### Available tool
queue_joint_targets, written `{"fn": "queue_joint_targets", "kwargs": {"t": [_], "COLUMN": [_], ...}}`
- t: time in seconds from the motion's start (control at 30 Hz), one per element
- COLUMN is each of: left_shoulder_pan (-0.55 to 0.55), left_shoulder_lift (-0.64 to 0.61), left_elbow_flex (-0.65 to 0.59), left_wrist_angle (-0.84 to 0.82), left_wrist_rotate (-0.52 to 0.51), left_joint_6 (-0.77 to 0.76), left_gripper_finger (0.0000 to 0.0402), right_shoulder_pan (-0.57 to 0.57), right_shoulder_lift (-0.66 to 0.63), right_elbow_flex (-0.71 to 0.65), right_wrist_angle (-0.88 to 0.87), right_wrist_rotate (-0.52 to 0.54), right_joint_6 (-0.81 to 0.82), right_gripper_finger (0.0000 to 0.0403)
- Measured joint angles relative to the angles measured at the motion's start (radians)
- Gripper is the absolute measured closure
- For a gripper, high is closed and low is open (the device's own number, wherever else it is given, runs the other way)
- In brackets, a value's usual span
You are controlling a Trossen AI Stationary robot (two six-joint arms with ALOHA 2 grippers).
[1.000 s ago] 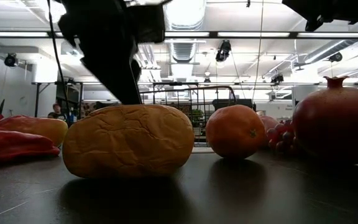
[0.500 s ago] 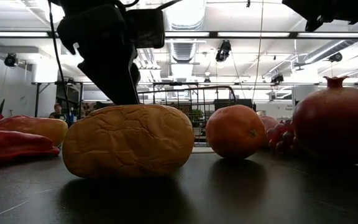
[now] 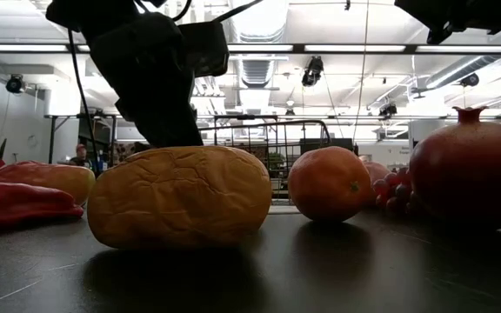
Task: Build produce basket
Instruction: Put the yellow mango into the silver basket
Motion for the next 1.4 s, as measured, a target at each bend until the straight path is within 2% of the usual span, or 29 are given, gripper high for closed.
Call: {"fn": "queue_joint_targets", "kwargs": {"t": [0.13, 0.3, 0.47, 0.7, 0.9, 1.1, 1.27, 1.4], "left_shoulder_pan": [0.0, -0.001, 0.001, 0.058, 0.198, 0.405, 0.565, 0.646], "left_shoulder_lift": [-0.001, -0.019, -0.1, -0.226, -0.282, -0.281, -0.263, -0.26], "left_elbow_flex": [0.0, 0.013, 0.075, 0.172, 0.224, 0.227, 0.241, 0.238], "left_wrist_angle": [0.0, -0.016, -0.004, -0.008, -0.025, -0.065, -0.182, -0.229], "left_wrist_rotate": [0.008, 0.023, 0.021, -0.024, -0.059, -0.054, -0.051, 0.0], "left_joint_6": [0.0, 0.038, 0.195, 0.534, 0.819, 1.072, 1.206, 1.312], "left_gripper_finger": [0.0225, 0.0232, 0.0234, 0.0235, 0.0236, 0.0236, 0.0236, 0.0236], "right_shoulder_pan": [0.0, 0.0, 0.0, 0.0, 0.0, 0.0, 0.0, 0.0], "right_shoulder_lift": [0.0, 0.0, 0.0, -0.001, -0.001, -0.001, 0.0, 0.0], "right_elbow_flex": [0.0, 0.0, 0.0, 0.0, 0.0, 0.0, 0.0, 0.0], "right_wrist_angle": [-0.003, -0.01, -0.01, -0.012, -0.016, -0.018, -0.018, -0.018], "right_wrist_rotate": [0.0, 0.0, 0.0, 0.0, 0.0, 0.0, 0.0, 0.0], "right_joint_6": [0.0, 0.0, 0.008, 0.008, 0.002, 0.001, 0.0, 0.0], "right_gripper_finger": [0.0371, 0.0371, 0.0371, 0.0371, 0.0371, 0.0371, 0.0371, 0.0371]}}
